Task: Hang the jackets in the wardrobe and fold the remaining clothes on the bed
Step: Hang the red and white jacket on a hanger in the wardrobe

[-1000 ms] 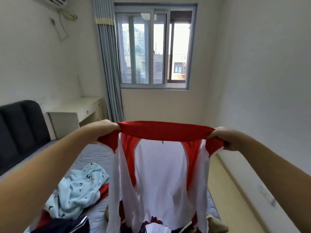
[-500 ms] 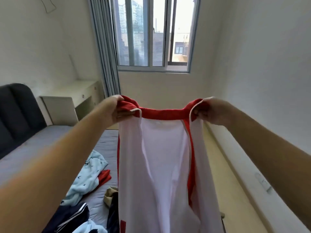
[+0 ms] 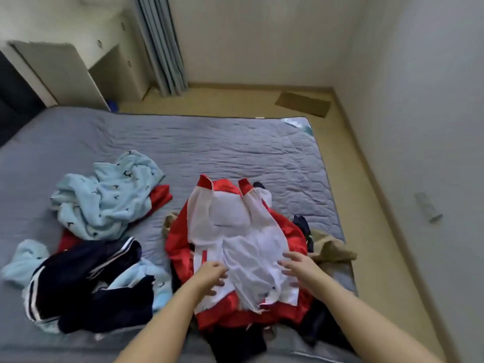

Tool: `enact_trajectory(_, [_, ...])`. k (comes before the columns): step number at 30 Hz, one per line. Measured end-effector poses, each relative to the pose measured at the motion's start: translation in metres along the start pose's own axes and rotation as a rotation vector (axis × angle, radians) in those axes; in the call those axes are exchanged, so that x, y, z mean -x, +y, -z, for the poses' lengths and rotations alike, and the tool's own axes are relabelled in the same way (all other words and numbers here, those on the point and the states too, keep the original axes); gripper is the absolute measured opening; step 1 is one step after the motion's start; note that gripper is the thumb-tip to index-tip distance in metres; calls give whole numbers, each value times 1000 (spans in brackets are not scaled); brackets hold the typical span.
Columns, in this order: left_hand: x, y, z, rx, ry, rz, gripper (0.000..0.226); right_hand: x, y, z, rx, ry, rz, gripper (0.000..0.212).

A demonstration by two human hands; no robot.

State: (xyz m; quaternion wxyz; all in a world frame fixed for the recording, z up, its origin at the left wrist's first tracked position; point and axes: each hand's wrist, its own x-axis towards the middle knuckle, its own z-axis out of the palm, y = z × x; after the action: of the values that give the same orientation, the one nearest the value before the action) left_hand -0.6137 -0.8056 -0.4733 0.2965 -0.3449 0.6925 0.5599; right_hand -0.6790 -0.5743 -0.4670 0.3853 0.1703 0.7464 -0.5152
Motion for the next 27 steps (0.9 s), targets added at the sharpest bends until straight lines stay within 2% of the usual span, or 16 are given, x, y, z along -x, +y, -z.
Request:
enact_trajectory(4, [-46,-96,-42,95,5,157,11,-38,104,-32,-42,-53,-199,32])
enact_trajectory(11, [-114,-185,-91,494,128,295,14,-104,206,-74,-216,-62,-325,17])
enact_trajectory(15, [-144,-202,-103,740,174,270,11,-138,231,-85,-429,20,-375,17])
enact_trajectory(21, [-182,-206,-114,1163,197,259,17,-182,239,-97,-964,170,-406,12])
enact_trajectory(27, [-200,-197,-128,1326,171,239,6,-199,235,-108,-1074,155,-455,8])
